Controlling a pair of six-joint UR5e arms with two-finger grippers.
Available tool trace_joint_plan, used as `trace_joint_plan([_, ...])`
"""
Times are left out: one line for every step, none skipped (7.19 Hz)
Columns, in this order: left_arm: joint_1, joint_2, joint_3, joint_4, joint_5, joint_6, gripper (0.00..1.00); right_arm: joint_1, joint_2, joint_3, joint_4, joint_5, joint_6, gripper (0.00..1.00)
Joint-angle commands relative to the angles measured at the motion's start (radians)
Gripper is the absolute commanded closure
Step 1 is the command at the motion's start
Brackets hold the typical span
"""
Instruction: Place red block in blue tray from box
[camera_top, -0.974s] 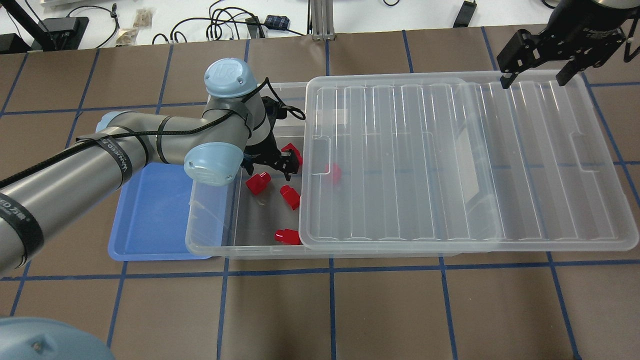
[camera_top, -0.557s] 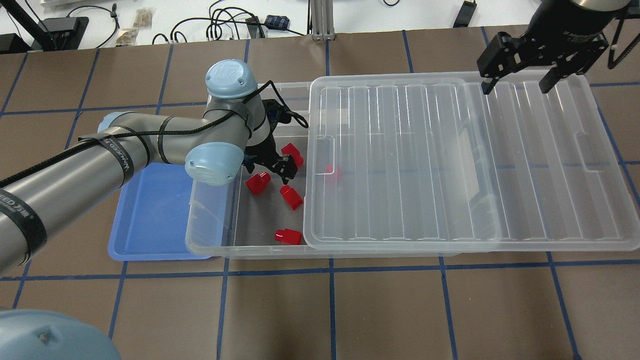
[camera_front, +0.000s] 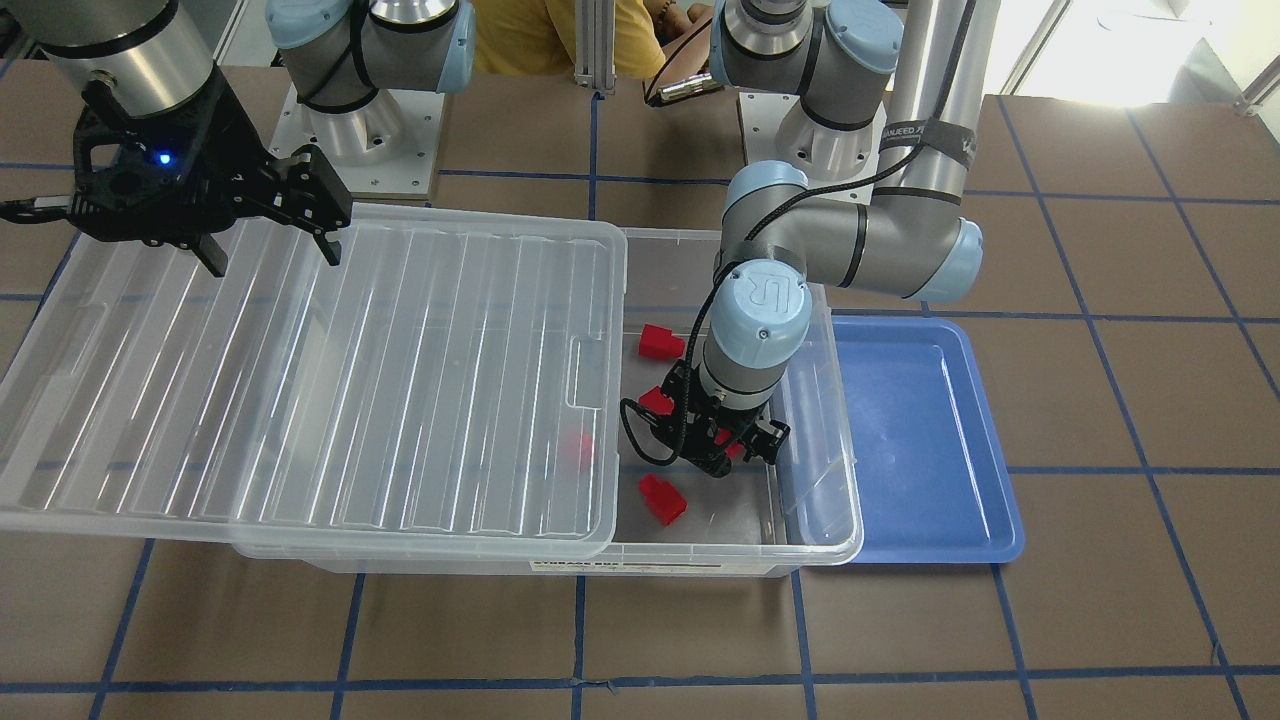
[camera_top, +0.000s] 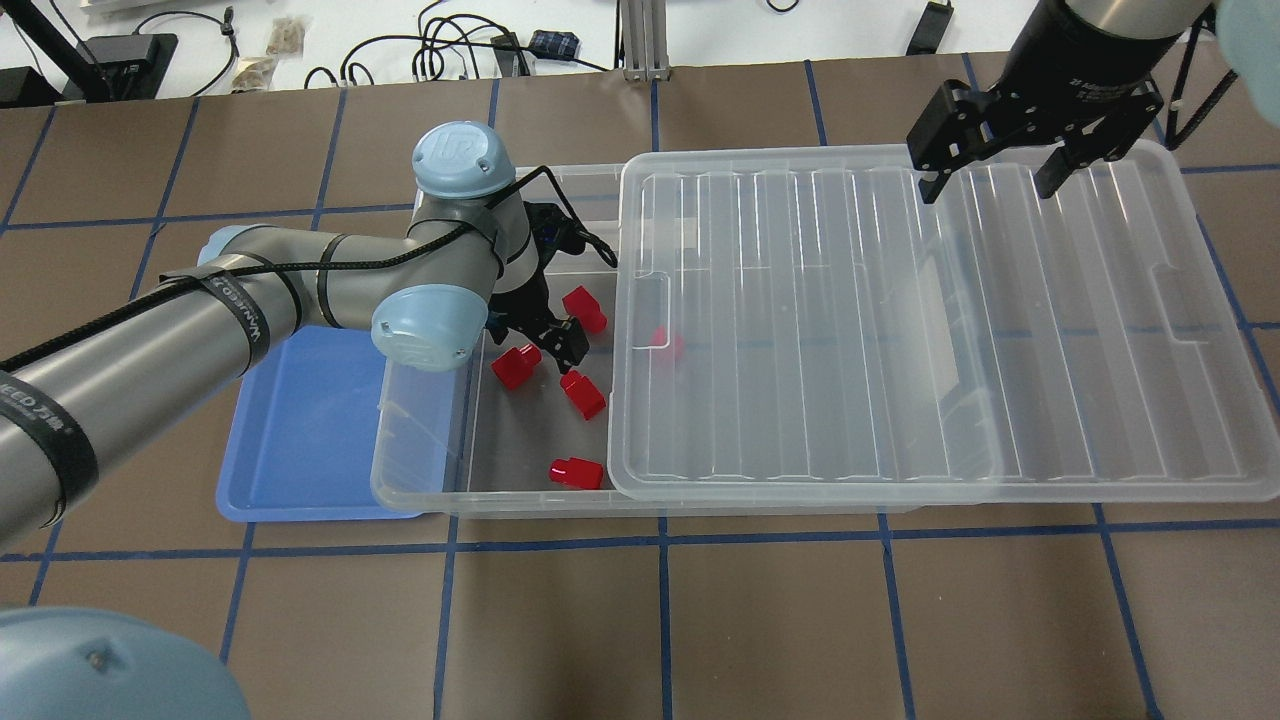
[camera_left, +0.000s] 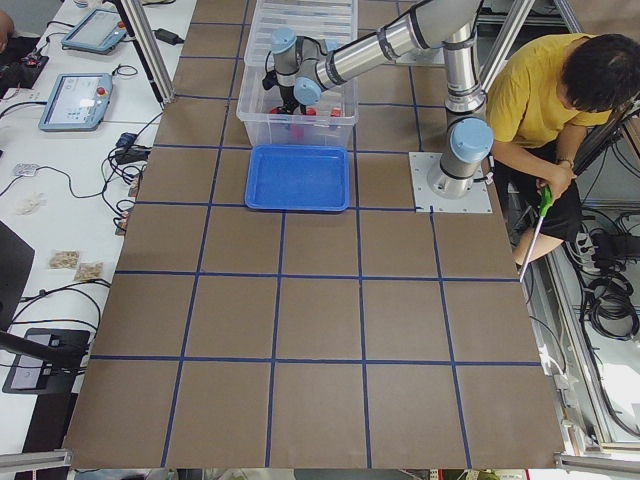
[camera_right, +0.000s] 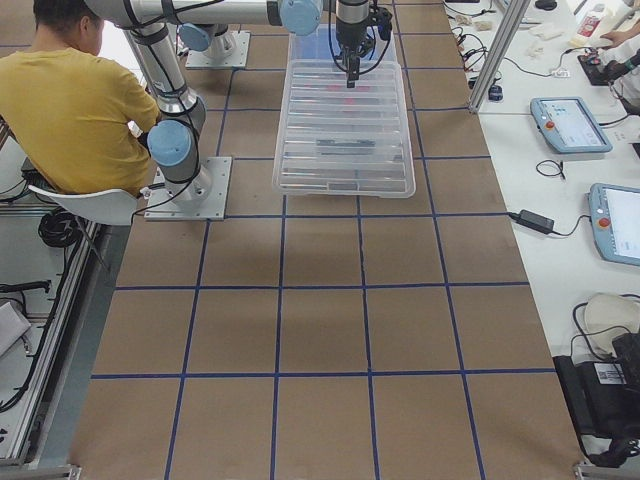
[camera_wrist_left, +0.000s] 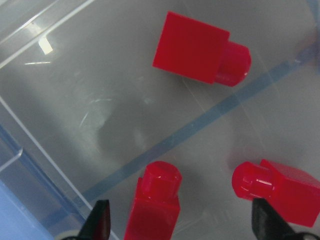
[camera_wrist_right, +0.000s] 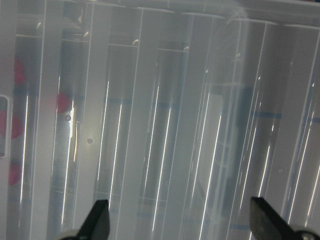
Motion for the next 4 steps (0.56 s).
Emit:
trace_joint_plan([0.0,-0.008,0.0,0.005,0.006,0.111,0.0,-0.002,0.001,0.005,-0.042,0.002,-0.036,0.0])
trace_joint_plan([0.001,-0.011,0.0,0.011,0.005,0.133,0.0,-0.003,0.007,0.004,-0.045,-0.012,-0.036,0.0])
trace_joint_plan([0.001,-0.017,-0.001,0.011,0.005,0.135,0.06,-0.005,0.008,-0.001,-0.048,-0.003,-0.035,0.0])
trace_joint_plan([0.001,-0.023,0.0,0.009,0.005,0.136,0.04,-0.005,0.008,-0.001,-0.048,0.002,-0.031,0.0])
